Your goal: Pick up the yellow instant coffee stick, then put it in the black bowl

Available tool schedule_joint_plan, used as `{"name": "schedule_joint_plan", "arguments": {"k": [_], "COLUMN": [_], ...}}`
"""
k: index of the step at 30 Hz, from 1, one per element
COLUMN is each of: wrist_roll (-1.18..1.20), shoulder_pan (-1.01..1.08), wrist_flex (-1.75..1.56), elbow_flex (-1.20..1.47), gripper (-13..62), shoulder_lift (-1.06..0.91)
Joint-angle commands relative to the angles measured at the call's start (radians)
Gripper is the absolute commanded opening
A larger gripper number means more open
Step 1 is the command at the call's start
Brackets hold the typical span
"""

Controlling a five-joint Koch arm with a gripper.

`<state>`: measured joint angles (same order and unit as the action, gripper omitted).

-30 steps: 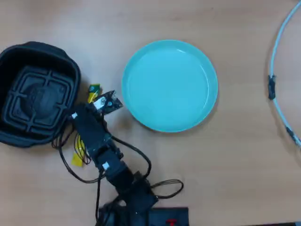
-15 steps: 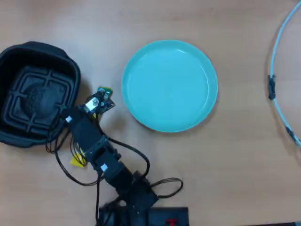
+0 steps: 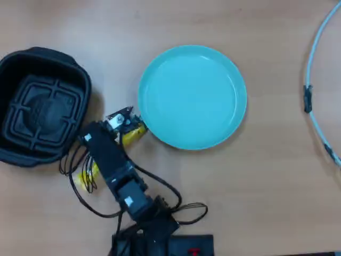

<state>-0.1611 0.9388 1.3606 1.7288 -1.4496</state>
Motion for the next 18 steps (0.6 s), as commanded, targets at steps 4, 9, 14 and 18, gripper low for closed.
{"name": "schedule_joint_plan", "arguments": {"k": [4, 9, 14, 18], "wrist_roll": [0.020, 0.015, 0.014, 0.009], "shoulder_pan": [0.020, 0.054, 0.051, 0.038], "wrist_flex": [0.098, 0.087, 0.089, 0.084], "elbow_flex": [-0.046, -0.061, -0.178, -0.261], "gripper": [-6.2, -6.2, -6.2, -6.2], "shoulder_lift": [-0.196, -0.364, -0.397, -0.396]}}
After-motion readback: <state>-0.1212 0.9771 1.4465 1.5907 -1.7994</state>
